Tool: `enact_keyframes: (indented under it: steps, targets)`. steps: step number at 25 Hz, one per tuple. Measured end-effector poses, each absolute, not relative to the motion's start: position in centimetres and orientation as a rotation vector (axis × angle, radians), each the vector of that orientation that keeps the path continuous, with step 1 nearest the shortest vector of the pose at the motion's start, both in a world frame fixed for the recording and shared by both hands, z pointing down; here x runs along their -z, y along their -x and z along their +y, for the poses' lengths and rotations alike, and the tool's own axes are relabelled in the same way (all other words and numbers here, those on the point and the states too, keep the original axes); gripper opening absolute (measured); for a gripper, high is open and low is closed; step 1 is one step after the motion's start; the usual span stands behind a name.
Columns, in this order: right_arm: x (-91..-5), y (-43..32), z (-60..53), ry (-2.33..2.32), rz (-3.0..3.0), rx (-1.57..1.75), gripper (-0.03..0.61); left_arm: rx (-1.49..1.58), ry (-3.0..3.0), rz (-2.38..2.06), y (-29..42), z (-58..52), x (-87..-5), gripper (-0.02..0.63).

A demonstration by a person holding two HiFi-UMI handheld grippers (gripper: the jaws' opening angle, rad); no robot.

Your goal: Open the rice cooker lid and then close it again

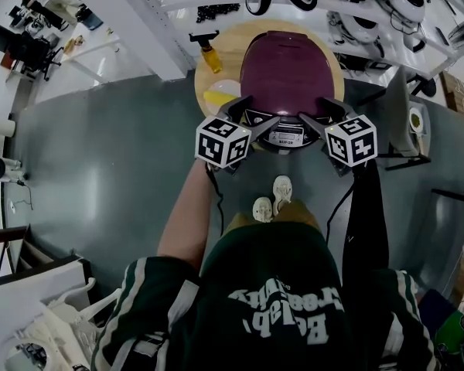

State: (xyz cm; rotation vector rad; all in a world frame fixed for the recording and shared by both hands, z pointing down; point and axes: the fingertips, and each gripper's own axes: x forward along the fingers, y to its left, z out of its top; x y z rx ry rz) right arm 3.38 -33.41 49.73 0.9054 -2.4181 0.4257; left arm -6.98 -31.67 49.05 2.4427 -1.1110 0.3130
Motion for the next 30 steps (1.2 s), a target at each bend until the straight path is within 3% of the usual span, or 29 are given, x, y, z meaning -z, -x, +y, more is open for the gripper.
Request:
enact_keyframes:
  steps: [19,22,30]
  targets:
    - [-50.2,-3.1,-33.3,-0.949,-2.364,-0.395,0.292,-0.363,-2.418,-1.183,7.2,-31.6,-49.7,0.356]
    - [-50.0,-3.7,-33.5,-0.976,-2.380,-0.328,0.237,-0.341,-2.427,-1.214,7.6,-31.8,-49.7,0.307]
    - [-47.3,-4.0,-33.0,-1.106,-2.465,-0.244,0.255,-0.290,-2.488,-1.391,9.1,-31.6,-46.5,0.290]
